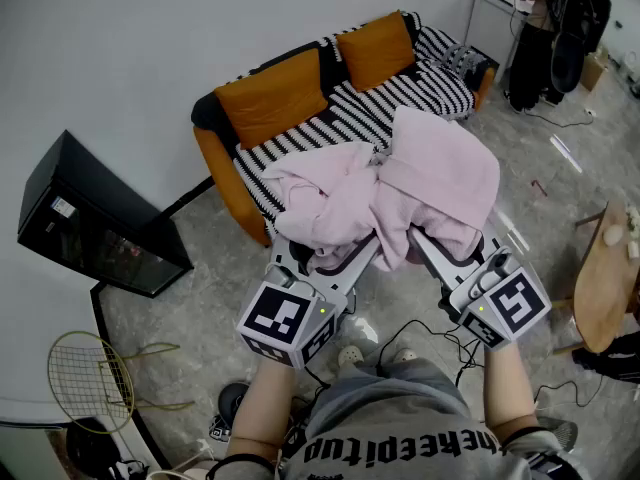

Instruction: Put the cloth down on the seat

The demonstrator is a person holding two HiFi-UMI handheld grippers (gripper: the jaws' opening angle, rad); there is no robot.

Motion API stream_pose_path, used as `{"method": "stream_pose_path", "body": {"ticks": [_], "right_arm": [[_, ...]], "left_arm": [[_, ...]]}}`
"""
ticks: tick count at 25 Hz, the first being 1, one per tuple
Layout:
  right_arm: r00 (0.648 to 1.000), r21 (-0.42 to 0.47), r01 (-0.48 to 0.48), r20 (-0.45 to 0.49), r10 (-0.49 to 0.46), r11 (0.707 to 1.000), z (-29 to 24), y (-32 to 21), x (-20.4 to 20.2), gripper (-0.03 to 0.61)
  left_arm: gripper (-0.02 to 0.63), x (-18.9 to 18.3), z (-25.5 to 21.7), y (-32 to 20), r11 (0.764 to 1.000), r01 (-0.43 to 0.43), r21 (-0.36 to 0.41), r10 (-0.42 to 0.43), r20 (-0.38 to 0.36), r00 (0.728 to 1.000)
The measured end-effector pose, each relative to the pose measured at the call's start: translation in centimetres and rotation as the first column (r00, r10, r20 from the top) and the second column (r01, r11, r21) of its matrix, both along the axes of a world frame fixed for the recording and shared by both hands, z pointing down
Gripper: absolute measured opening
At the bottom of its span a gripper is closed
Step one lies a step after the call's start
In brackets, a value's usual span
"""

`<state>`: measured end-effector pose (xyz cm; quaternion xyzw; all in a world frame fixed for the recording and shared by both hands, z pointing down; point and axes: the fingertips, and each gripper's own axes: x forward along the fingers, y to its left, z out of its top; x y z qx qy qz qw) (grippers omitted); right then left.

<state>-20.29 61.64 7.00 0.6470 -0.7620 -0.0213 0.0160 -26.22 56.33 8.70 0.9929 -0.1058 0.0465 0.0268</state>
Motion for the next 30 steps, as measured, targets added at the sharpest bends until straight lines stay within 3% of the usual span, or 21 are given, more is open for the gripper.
{"method": "stream_pose_path", "body": {"ticks": [30], "right_arm": [[0.998, -0.019, -0.058, 0.005, 0.058, 0.998, 0.7, -1.8, -2.5, 0.155]], "left_arm": [[0.334, -2.2, 0.8, -2.2, 0.997, -0.069, -0.017, 0.069, -0.011, 0.998]]}}
